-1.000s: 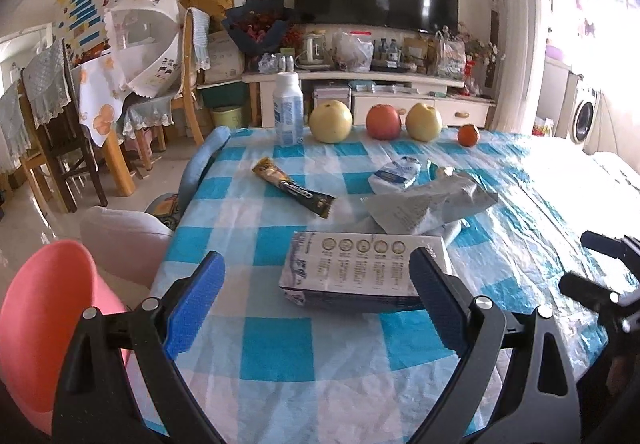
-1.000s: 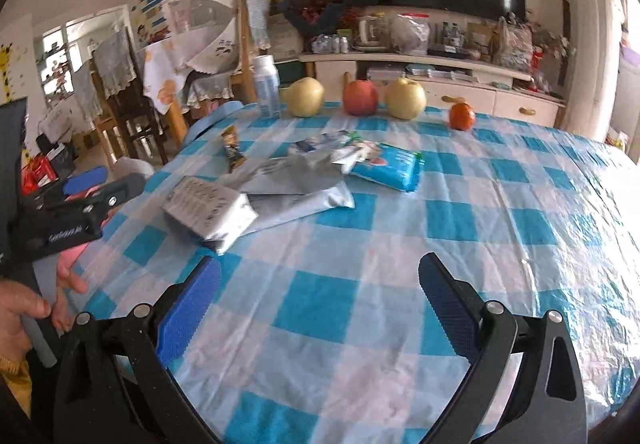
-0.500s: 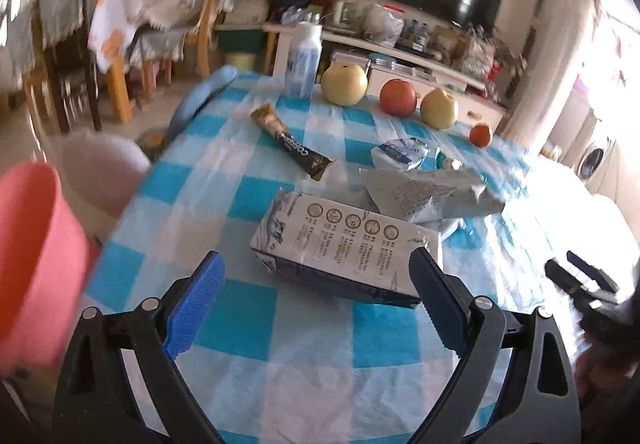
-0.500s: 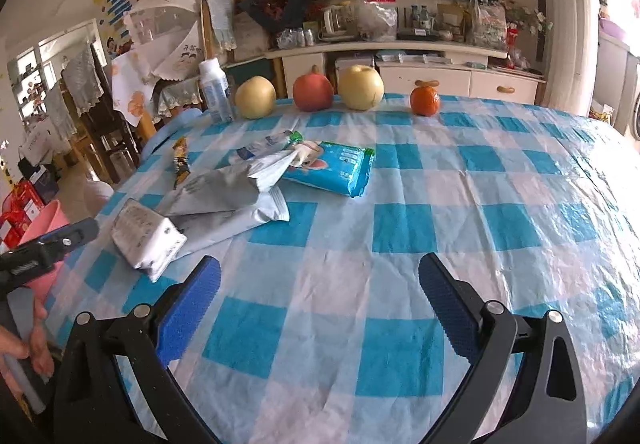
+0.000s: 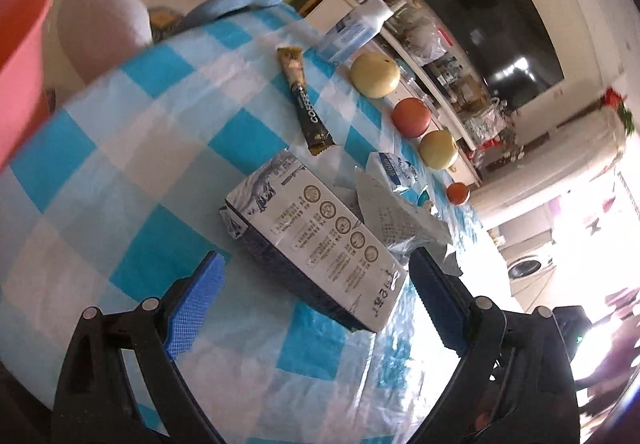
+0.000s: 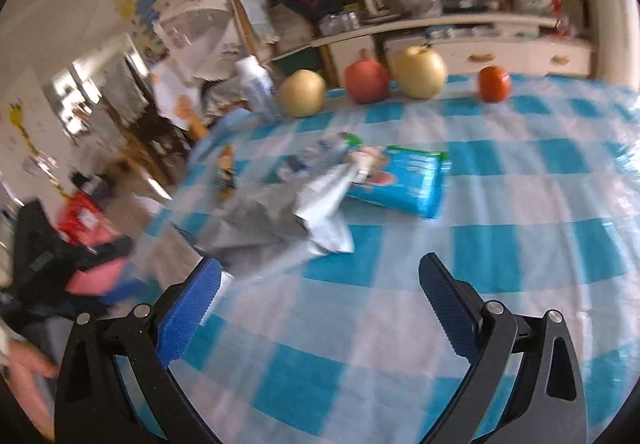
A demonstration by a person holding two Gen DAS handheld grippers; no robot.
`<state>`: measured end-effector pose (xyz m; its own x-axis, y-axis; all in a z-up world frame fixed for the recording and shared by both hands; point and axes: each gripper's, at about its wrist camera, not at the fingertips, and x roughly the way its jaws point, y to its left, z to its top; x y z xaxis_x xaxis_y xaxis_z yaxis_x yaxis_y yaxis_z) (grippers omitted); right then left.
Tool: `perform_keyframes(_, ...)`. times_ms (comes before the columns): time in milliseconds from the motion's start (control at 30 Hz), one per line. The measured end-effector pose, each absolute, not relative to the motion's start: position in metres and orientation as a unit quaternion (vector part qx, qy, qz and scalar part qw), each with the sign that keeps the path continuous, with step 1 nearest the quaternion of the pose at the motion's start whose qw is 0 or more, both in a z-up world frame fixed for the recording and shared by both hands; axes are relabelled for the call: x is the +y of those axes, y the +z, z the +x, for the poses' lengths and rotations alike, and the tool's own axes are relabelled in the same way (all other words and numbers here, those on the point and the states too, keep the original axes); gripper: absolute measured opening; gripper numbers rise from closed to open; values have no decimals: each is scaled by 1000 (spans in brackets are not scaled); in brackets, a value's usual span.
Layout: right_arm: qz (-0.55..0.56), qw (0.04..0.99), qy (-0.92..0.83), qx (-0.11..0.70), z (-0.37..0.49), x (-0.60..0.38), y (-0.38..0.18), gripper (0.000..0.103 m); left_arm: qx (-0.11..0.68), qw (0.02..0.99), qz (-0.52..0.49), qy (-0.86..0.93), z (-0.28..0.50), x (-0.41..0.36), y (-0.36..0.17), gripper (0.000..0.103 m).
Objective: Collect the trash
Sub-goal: 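Grasp the white milk carton with the left gripper while the right gripper grasps a white paper bag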
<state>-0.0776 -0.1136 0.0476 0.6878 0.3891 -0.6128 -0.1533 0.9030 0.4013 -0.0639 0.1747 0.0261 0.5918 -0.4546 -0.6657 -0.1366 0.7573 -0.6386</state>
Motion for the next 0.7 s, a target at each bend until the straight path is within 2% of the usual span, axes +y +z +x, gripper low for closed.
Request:
perform_keyframes(233,242,877,194,367,-48,-115,44,96,450,817,-348,-91,-49,159,19,94)
perform_keyframes(333,275,863,200,375,-35,-117,36,88,455,818,-343,-82,-43,154,15,94)
perform_keyframes(433,307,846,205,384,-21,-120,27,87,457,820,-336,-78,-37,150,13,94)
perform_keyframes(700,313,836,217,395,-3,-111,20,84,456,832,-307,-71,-25,144,10,94)
